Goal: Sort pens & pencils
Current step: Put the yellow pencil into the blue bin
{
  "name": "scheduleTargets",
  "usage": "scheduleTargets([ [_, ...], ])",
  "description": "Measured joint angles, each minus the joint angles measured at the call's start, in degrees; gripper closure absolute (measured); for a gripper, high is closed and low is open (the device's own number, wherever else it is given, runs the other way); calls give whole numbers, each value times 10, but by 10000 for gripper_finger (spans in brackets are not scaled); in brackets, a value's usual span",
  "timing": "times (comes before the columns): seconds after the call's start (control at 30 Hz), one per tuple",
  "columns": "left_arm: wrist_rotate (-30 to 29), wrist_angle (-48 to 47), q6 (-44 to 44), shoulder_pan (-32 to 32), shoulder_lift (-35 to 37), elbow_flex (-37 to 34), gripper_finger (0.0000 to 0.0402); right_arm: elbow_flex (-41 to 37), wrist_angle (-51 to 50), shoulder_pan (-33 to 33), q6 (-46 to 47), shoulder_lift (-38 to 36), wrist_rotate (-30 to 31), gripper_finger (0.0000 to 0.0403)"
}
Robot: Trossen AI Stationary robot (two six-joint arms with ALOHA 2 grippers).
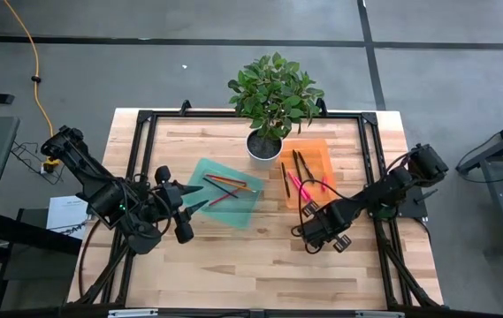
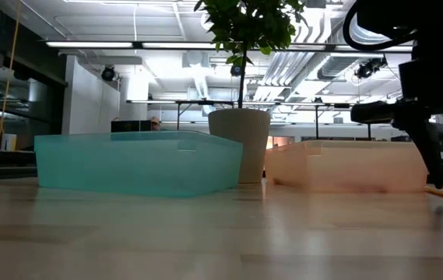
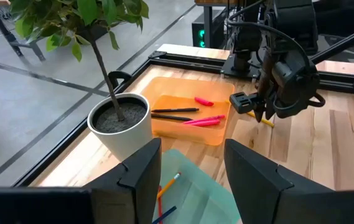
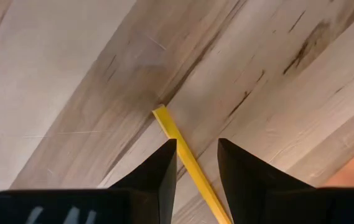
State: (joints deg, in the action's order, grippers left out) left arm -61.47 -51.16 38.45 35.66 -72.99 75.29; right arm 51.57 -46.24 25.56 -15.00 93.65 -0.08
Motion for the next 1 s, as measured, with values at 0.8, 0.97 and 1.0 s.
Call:
scheduleTargets([
  [0.8,8,0,4,0,0,0,240,0,7,0,-2,3,-17,295],
  [0.97,9,0,4,0,0,0,240,0,5,0,-4,4,-30,295],
  [1.0,9,0,4,0,0,0,240,0,4,0,-4,4,-30,295],
])
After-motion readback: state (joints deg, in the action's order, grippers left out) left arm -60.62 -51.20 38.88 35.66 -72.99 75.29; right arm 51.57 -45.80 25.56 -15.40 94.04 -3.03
